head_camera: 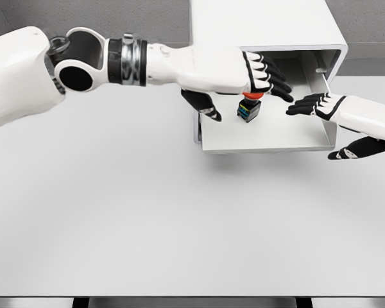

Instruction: Slide open multi-storey tabletop storage cabinets and put open load switch and slide close multi-storey tabletop storage cabinets

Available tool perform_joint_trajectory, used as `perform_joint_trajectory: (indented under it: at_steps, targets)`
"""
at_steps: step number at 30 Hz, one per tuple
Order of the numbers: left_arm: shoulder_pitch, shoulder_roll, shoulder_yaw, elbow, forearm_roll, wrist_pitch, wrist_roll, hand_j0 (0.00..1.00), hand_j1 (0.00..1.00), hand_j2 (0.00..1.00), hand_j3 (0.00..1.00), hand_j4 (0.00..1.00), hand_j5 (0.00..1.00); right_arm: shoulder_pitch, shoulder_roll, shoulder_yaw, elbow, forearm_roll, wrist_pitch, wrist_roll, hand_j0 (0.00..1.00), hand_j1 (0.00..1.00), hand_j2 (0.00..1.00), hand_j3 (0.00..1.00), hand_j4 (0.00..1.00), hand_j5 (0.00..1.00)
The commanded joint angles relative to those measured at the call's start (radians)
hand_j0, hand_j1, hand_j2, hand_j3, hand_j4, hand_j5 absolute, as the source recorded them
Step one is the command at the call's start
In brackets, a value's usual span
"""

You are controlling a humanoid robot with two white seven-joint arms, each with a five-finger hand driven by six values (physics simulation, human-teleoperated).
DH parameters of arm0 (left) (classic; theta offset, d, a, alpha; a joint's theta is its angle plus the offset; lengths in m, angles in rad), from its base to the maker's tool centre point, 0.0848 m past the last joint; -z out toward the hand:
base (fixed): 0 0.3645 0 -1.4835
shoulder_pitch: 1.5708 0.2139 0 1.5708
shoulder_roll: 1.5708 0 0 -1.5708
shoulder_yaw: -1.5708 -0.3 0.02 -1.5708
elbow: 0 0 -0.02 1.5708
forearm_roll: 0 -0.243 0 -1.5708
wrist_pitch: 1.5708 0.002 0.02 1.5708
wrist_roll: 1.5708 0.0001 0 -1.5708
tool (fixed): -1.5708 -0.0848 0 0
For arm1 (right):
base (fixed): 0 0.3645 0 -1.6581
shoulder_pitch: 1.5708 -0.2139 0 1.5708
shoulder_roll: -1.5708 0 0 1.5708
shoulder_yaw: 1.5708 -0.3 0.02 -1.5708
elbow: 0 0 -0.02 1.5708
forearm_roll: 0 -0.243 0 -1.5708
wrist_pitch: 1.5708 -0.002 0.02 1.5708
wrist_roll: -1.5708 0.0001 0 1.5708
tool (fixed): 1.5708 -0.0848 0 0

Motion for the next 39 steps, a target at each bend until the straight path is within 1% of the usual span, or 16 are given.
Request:
perform_joint_trajectory:
  at_steps: [1,3,4,5,7,9,11,14,17,19,21,23,26,30,38,39]
  targets:
    - [0.000,0.073,0.017,-0.096,0.038,0.001,0.002,1.00,1.00,1.00,1.00,1.00,1.00,0.000,0.008,-0.002,0.000,-0.007,0.001,-0.001,1.00,1.00,1.00,1.00,1.00,1.00]
    - [0.020,0.165,0.043,-0.157,0.057,0.001,0.002,1.00,1.00,1.00,1.00,1.00,1.00,-0.001,0.006,-0.002,0.000,-0.007,0.001,0.001,1.00,1.00,1.00,1.00,1.00,1.00]
    - [0.037,0.233,0.070,-0.191,0.058,0.001,0.009,1.00,1.00,1.00,1.00,1.00,1.00,-0.001,0.006,-0.002,0.000,-0.007,0.001,0.001,1.00,1.00,1.00,1.00,1.00,1.00]
    - [0.093,0.293,0.132,-0.213,0.060,0.001,0.054,1.00,1.00,1.00,1.00,1.00,1.00,-0.001,0.006,0.000,0.000,-0.007,0.001,-0.001,1.00,1.00,1.00,1.00,1.00,1.00]
    - [0.149,0.366,0.176,-0.216,0.064,0.001,0.084,1.00,1.00,1.00,1.00,1.00,1.00,-0.001,0.006,-0.002,0.000,-0.007,0.001,-0.001,1.00,1.00,1.00,1.00,1.00,1.00]
    - [0.199,0.409,0.211,-0.213,0.075,0.001,0.104,1.00,1.00,1.00,1.00,1.00,1.00,-0.001,0.011,-0.002,0.000,-0.007,0.001,-0.001,1.00,1.00,1.00,1.00,1.00,1.00]
    - [0.336,0.468,0.319,-0.199,0.074,0.001,0.103,1.00,1.00,1.00,1.00,1.00,1.00,-0.001,0.012,-0.002,0.000,-0.007,0.001,-0.001,1.00,1.00,1.00,1.00,1.00,1.00]
    - [0.413,0.509,0.328,-0.182,0.061,0.001,0.092,1.00,1.00,1.00,1.00,1.00,1.00,-0.001,0.024,-0.002,0.003,-0.008,0.001,0.001,1.00,1.00,1.00,1.00,1.00,1.00]
    - [0.434,0.509,0.328,-0.151,0.058,0.001,0.091,1.00,1.00,1.00,1.00,1.00,1.00,-0.005,0.028,-0.004,0.004,-0.016,0.001,0.001,1.00,1.00,1.00,1.00,1.00,1.00]
    - [0.436,0.508,0.327,-0.141,0.057,0.001,0.091,1.00,1.00,1.00,1.00,1.00,1.00,-0.005,0.037,-0.005,0.006,-0.017,0.001,0.001,1.00,1.00,1.00,1.00,1.00,1.00]
    - [0.454,0.506,0.328,-0.139,0.057,0.001,0.091,1.00,1.00,1.00,1.00,1.00,1.00,-0.006,0.044,-0.005,0.011,-0.027,0.001,0.004,1.00,1.00,1.00,1.00,1.00,1.00]
    - [0.454,0.504,0.328,-0.139,0.057,0.001,0.091,1.00,1.00,1.00,1.00,1.00,1.00,-0.009,0.046,-0.007,0.024,-0.027,0.001,0.004,1.00,1.00,1.00,1.00,1.00,1.00]
    - [0.454,0.495,0.328,-0.133,0.057,0.001,0.091,1.00,1.00,1.00,1.00,1.00,1.00,-0.011,0.074,-0.007,0.057,-0.027,0.001,0.005,1.00,1.00,1.00,1.00,1.00,1.00]
    - [0.454,0.494,0.328,-0.122,0.023,0.001,0.091,1.00,1.00,1.00,1.00,1.00,1.00,-0.012,0.083,-0.007,0.073,-0.028,0.001,0.005,1.00,1.00,1.00,1.00,1.00,1.00]
    - [0.454,0.494,0.328,-0.108,0.022,0.001,0.091,1.00,1.00,1.00,1.00,1.00,1.00,-0.029,0.104,-0.007,0.096,-0.036,0.001,0.007,1.00,1.00,1.00,1.00,1.00,1.00]
    - [0.454,0.494,0.328,-0.108,0.022,0.001,0.091,1.00,1.00,1.00,1.00,1.00,1.00,-0.041,0.132,-0.004,0.119,-0.036,0.001,0.007,1.00,1.00,1.00,1.00,1.00,1.00]
